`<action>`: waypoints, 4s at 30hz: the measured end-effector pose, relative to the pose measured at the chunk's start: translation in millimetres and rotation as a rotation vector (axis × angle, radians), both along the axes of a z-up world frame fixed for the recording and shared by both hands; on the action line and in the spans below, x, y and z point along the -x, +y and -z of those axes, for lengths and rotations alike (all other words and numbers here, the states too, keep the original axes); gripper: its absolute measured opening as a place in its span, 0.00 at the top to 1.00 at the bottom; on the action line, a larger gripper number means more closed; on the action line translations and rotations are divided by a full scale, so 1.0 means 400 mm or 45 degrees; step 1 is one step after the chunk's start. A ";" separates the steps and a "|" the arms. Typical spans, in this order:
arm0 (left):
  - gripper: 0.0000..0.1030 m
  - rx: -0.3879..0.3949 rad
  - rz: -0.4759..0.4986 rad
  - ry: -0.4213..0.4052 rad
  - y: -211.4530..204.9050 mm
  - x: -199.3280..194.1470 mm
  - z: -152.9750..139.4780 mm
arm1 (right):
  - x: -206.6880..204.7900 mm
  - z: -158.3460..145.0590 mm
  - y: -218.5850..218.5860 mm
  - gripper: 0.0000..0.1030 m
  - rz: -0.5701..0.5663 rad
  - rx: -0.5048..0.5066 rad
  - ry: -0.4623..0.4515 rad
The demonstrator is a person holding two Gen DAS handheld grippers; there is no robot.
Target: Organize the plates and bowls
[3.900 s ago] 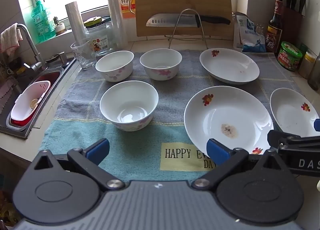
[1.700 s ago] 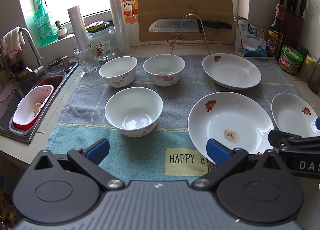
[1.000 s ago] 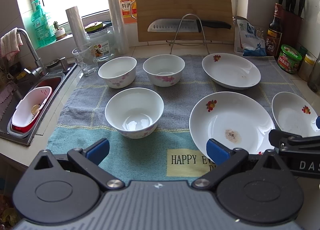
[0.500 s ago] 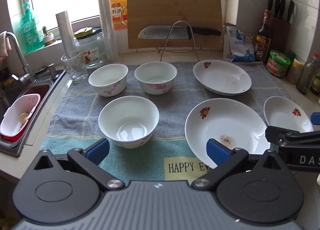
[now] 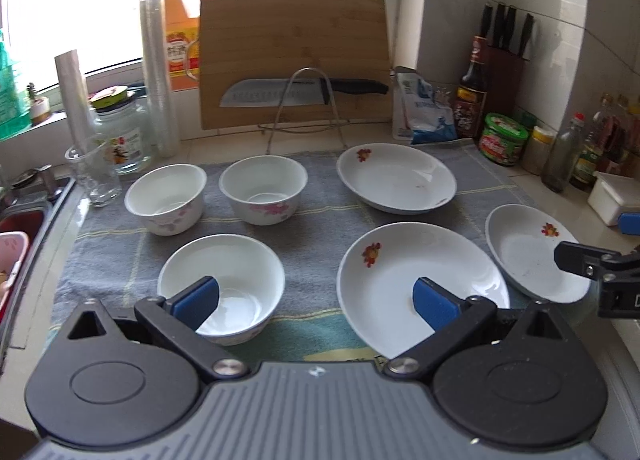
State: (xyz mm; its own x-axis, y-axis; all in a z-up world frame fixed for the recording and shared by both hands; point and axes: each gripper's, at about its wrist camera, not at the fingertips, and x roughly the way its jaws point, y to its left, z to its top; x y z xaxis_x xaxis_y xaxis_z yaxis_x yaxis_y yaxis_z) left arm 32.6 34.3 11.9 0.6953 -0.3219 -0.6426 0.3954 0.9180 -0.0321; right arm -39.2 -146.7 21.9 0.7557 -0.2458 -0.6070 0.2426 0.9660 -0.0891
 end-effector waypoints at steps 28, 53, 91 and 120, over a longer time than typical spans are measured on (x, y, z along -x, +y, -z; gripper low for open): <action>0.01 -0.060 0.387 0.030 -0.388 -0.104 0.039 | 0.011 0.319 -0.304 0.00 -0.065 -0.195 0.191; 0.13 -0.224 0.929 0.235 -0.736 -0.247 0.143 | -0.009 0.372 -0.359 0.00 -0.312 -0.134 0.058; 0.34 -0.306 1.038 0.471 -0.849 -0.332 0.209 | -0.043 0.342 -0.377 0.00 -0.364 -0.162 0.109; 0.34 -0.252 1.026 0.389 -0.960 -0.496 0.234 | -0.203 0.364 -0.493 0.00 -0.364 -0.097 0.107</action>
State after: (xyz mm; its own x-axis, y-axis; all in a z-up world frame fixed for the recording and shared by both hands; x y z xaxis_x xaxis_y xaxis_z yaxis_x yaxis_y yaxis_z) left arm 231.1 -349.6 -81.6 0.0937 -0.5033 -0.8590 0.9247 0.3638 -0.1123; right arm 41.9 -343.9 -123.7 0.7339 0.0184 -0.6790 -0.0453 0.9987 -0.0219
